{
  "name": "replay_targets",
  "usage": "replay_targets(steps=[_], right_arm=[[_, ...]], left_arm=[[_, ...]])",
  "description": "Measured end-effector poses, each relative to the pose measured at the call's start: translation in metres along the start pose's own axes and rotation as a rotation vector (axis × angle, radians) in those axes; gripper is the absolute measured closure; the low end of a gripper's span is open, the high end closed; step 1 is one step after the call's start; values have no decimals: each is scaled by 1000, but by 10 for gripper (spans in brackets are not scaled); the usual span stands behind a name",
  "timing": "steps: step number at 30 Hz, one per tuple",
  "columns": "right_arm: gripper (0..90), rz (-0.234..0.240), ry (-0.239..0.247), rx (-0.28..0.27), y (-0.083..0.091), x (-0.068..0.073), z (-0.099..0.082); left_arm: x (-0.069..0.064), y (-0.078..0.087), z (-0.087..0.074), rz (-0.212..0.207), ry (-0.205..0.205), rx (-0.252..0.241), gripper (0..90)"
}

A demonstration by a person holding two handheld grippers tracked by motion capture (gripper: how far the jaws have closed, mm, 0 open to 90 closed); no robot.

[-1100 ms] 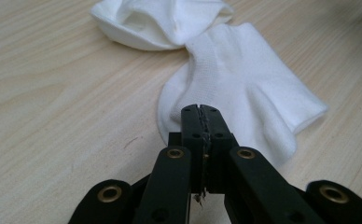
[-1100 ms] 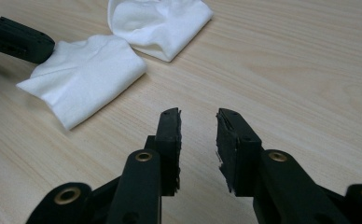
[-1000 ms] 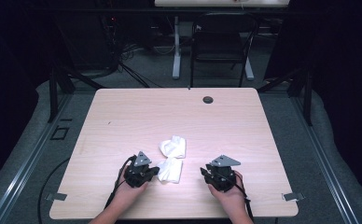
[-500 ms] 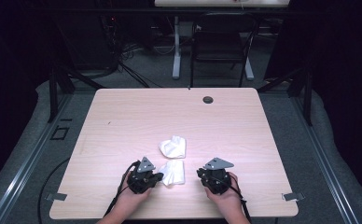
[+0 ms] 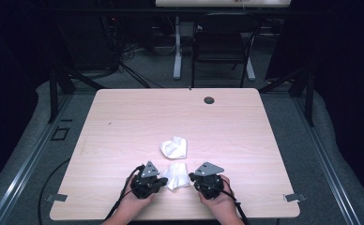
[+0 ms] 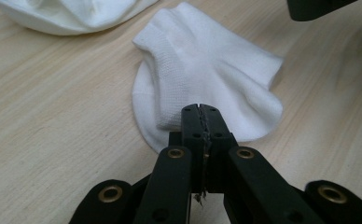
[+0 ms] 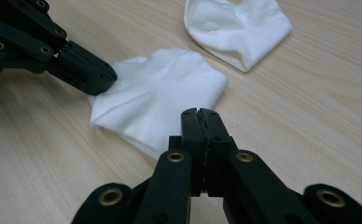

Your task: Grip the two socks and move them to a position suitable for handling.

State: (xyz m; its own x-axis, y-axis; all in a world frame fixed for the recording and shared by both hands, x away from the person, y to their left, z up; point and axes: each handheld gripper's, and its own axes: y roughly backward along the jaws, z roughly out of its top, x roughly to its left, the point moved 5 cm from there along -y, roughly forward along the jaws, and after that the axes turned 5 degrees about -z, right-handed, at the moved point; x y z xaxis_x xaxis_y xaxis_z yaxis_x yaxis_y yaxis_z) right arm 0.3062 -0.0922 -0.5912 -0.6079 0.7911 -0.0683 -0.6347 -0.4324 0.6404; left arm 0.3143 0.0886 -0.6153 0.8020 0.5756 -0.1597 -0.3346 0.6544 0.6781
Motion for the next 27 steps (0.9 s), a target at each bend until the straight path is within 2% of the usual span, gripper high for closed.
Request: replay_targets(steps=[3, 7, 9, 10, 13, 15, 27], right_arm=[[891, 16, -4, -1, -4, 2, 1], [881, 36, 17, 2, -9, 6, 0], [888, 51, 20, 18, -13, 9, -3], [888, 51, 20, 18, -13, 9, -3], [899, 40, 47, 61, -17, 10, -7], [900, 47, 37, 83, -19, 11, -10], [900, 78, 12, 126, -11, 18, -14]], left_arm=[[-2, 0, 0, 1, -5, 0, 900], [-3, -1, 0, -4, -10, -2, 900], [-5, -2, 0, -12, -9, -2, 900], [-5, -2, 0, -12, -9, -2, 900], [-4, -2, 0, -17, -6, -3, 900], [-4, -1, 0, -16, -9, 0, 900], [-9, 4, -4, -34, -10, 18, 898]])
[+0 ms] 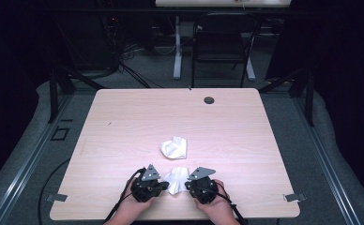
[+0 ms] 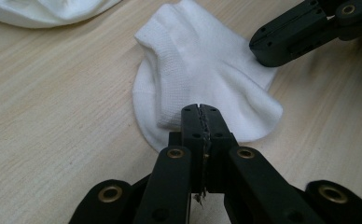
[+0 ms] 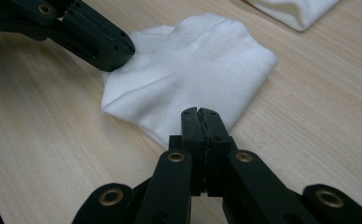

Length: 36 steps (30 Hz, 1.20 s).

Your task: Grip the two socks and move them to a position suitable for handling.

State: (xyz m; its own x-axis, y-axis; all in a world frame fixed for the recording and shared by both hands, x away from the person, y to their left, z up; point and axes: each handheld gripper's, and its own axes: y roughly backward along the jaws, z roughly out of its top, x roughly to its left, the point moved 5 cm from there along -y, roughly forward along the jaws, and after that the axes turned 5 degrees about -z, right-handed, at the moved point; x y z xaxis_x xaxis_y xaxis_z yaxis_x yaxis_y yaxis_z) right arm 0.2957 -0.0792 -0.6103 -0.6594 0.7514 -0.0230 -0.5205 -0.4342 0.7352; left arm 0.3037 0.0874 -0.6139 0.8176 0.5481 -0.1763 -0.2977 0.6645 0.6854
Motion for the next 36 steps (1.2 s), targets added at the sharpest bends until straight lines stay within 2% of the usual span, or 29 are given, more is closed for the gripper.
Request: replay_targets(steps=[1, 4, 8, 11, 13, 15, 17, 20, 23, 27, 30, 36], right_arm=[[900, 1, 3, 1, 1, 0, 0], [900, -2, -6, -13, 6, -2, 2], [870, 11, -23, -71, 14, 1, 10], [832, -4, 26, -68, 15, 11, 14], [814, -11, 52, -61, 11, 16, 17], [799, -9, 55, -56, 6, 21, 20], [787, -1, 56, -51, 1, 25, 24], [770, 10, 30, -59, -6, 31, 29], [769, 12, 38, -55, -12, 36, 34], [768, 8, 62, -46, -20, 42, 40], [755, 3, 54, -36, -27, 43, 40], [729, -1, 68, -12, -33, 45, 38]], left_arm=[[0, 2, 0, -2, -2, 6, 895], [2, 8, 3, 2, 12, -22, 874], [12, 22, 7, 22, 41, -62, 871], [21, 29, 7, 41, 62, -80, 862], [26, 34, 8, 62, 68, -91, 847], [30, 38, 8, 76, 69, -97, 821], [35, 42, 8, 89, 83, -116, 793], [41, 46, 7, 108, 95, -124, 762], [46, 47, 5, 125, 100, -115, 739], [49, 49, 5, 131, 111, -124, 727], [50, 49, 5, 132, 111, -128, 725], [50, 49, 4, 133, 117, -125, 721]])
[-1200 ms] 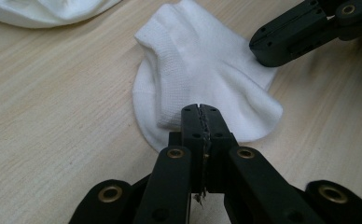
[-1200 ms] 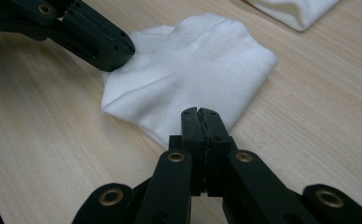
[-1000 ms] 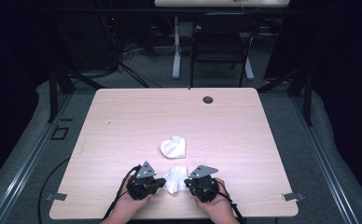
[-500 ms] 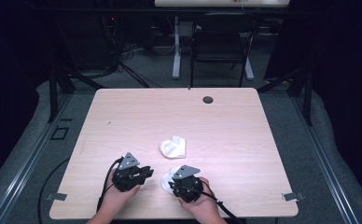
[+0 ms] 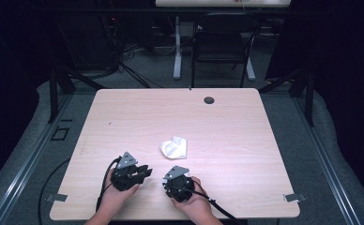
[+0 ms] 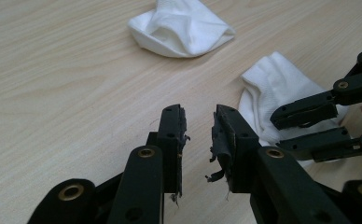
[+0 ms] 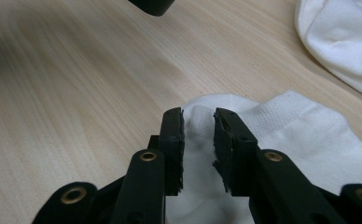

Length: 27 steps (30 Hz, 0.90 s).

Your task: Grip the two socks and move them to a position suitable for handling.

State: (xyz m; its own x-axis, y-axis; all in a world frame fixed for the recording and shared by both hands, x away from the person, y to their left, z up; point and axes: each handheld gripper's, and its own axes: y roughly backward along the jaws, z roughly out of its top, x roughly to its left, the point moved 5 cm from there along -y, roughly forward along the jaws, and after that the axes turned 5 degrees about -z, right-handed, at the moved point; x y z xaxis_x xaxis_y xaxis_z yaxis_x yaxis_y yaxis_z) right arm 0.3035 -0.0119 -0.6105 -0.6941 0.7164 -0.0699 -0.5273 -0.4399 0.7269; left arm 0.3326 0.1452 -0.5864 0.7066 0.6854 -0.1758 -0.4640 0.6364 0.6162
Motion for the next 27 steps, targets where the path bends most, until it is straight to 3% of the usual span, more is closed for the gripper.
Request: replay_targets(steps=[7, 11, 17, 27], right_arm=[[772, -35, 23, -11, -2, 1, -1], [827, -46, 3, -26, -2, 1, -2], [876, -22, -97, -43, -2, -5, -2], [880, -19, -176, -145, 22, -16, 3]], left_arm=[[2, 1, 0, 4, 5, -3, 720], [2, 1, 0, 3, 4, -2, 719], [1, 0, -1, -1, 4, 0, 715], [-14, -6, -1, -35, -10, 8, 713]])
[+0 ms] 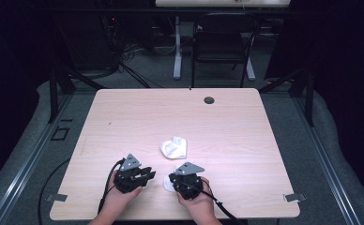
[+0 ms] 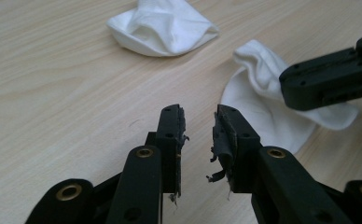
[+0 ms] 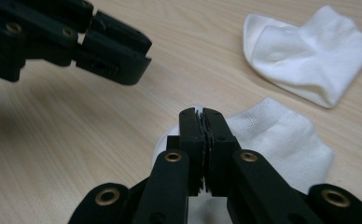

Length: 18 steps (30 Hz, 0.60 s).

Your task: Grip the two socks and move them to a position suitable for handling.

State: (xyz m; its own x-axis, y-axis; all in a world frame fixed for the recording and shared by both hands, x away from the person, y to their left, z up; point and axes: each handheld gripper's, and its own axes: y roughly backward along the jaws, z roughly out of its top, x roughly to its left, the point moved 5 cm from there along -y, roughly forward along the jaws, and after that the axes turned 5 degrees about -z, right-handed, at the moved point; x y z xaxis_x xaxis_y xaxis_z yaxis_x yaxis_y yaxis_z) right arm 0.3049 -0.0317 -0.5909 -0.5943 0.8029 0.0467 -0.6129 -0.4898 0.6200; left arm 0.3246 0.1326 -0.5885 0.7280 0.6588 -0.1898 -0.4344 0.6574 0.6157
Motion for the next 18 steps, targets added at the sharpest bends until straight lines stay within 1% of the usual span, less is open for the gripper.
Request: replay_targets(steps=[2, 3, 4, 5, 6, 10, 12, 15, 17, 18], right_arm=[[880, 1, -22, -31, 7, -4, 2], [880, -1, -22, -39, 11, -6, 4], [880, -2, -25, -51, 14, -7, 5], [880, -3, -39, -66, 18, -10, 7], [880, -2, -47, -71, 20, -11, 8], [880, -3, -70, -91, 30, -18, 10], [880, -15, -66, -108, 36, -22, 11], [880, -16, -83, -133, 43, -27, 12], [880, -25, -75, -141, 47, -28, 11], [880, -27, -67, -140, 48, -29, 11]], left_arm=[[-5, -3, 0, -13, -7, 2, 710], [-7, -4, 0, -13, -9, 5, 710], [-11, -8, -1, -32, -12, 9, 708], [-13, -10, -1, -35, -12, 14, 704], [-17, -14, -2, -44, -27, 23, 700], [-27, -24, -3, -59, -53, 47, 678], [-28, -28, -2, -68, -49, 49, 678], [-29, -31, -1, -75, -53, 51, 686], [-30, -33, -1, -73, -50, 52, 691], [-30, -34, -1, -71, -56, 60, 691]])
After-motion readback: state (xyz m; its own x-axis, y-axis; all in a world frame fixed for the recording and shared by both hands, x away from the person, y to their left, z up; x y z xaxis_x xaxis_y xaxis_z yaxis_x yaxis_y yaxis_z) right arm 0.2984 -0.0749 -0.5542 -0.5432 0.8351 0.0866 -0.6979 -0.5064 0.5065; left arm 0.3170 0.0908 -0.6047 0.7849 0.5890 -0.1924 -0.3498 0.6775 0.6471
